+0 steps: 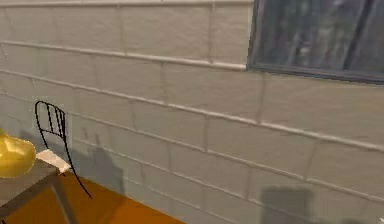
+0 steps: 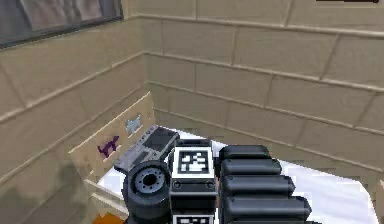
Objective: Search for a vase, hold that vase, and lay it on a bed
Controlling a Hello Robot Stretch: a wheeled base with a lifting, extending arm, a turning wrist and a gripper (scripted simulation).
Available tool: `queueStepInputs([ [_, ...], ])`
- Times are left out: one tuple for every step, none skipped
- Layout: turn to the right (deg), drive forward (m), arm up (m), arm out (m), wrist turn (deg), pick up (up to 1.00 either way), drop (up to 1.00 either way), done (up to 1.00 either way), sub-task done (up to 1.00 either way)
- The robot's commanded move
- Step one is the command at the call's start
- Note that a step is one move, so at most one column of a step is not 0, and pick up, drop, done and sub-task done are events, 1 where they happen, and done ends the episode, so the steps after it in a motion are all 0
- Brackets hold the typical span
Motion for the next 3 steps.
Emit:
queueStepInputs([
  [45.0, 0.00, 0.00, 0.00, 0.0, 0.00, 0.00, 0.00, 0.00],
  [30.0, 0.00, 0.00, 0.00, 0.0, 0.00, 0.00, 0.00, 0.00],
  [-45.0, 0.00, 0.00, 0.00, 0.0, 0.00, 0.00, 0.00, 0.00],
])
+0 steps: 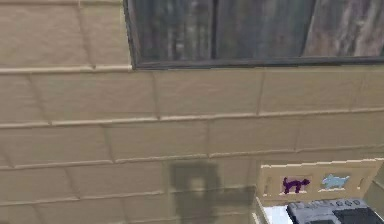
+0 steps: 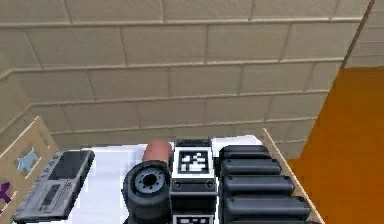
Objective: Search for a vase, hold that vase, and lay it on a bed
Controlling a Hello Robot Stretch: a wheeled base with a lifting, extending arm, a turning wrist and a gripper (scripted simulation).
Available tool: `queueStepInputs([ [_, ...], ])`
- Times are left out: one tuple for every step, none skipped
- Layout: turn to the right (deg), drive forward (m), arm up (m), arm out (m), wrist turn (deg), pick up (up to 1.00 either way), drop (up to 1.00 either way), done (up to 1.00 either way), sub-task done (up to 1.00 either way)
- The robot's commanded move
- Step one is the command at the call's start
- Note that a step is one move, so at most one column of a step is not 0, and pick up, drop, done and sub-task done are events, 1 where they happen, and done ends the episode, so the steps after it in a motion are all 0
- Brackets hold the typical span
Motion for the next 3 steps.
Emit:
queueStepInputs([
  [-45.0, 0.00, 0.00, 0.00, 0.0, 0.00, 0.00, 0.00, 0.00],
  [-3.0, 0.00, 0.00, 0.00, 0.0, 0.00, 0.00, 0.00, 0.00],
  [45.0, 0.00, 0.00, 0.00, 0.0, 0.00, 0.00, 0.00, 0.00],
])
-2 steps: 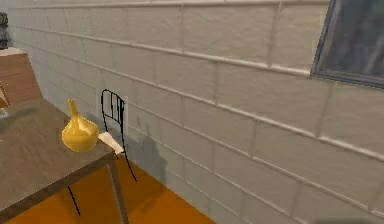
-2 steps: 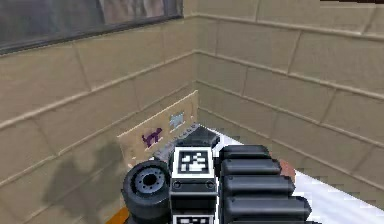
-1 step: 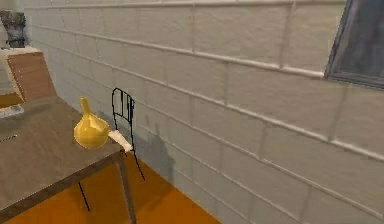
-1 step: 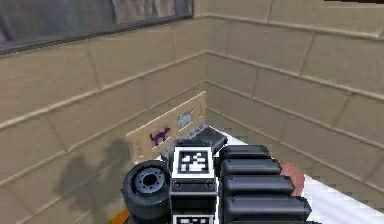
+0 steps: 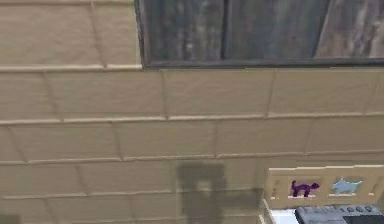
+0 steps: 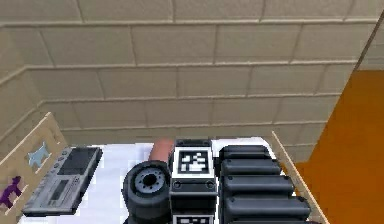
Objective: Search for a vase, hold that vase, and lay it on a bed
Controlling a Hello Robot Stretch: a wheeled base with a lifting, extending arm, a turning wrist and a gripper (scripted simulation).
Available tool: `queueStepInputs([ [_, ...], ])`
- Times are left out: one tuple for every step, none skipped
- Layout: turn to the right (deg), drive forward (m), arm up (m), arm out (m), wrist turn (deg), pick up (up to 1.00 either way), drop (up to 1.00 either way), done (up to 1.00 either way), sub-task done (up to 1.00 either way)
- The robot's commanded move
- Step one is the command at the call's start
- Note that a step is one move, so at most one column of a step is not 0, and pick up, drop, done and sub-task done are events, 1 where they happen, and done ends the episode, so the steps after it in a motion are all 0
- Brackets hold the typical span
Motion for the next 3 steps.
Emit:
queueStepInputs([
  [42.0, 0.00, 0.00, 0.00, 0.0, 0.00, 0.00, 0.00, 0.00],
  [0.0, 0.10, 0.00, 0.00, 0.0, 0.00, 0.00, 0.00, 0.00],
  [-45.0, 0.00, 0.00, 0.00, 0.0, 0.00, 0.00, 0.00, 0.00],
])
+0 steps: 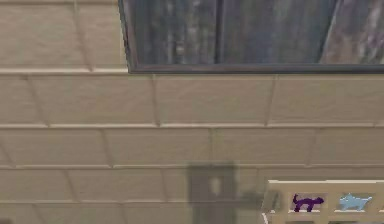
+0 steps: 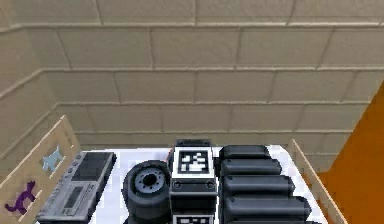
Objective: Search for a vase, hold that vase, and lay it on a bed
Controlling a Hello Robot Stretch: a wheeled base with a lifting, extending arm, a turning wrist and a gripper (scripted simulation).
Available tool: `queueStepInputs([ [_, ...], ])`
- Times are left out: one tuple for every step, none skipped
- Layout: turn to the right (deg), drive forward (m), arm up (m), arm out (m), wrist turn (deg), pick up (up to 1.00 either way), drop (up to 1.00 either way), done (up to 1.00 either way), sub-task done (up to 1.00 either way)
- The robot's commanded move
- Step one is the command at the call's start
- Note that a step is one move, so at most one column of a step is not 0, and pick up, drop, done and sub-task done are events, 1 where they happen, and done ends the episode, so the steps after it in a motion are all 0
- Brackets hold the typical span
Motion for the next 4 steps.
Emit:
queueStepInputs([
  [-33.0, 0.00, 0.00, 0.00, 0.0, 0.00, 0.00, 0.00, 0.00],
  [45.0, 0.00, 0.00, 0.00, 0.0, 0.00, 0.00, 0.00, 0.00],
  [12.0, 0.00, 0.00, 0.00, 0.0, 0.00, 0.00, 0.00, 0.00],
  [0.0, 0.00, 0.00, 0.46, 0.0, 0.00, 0.00, 0.00, 0.00],
])
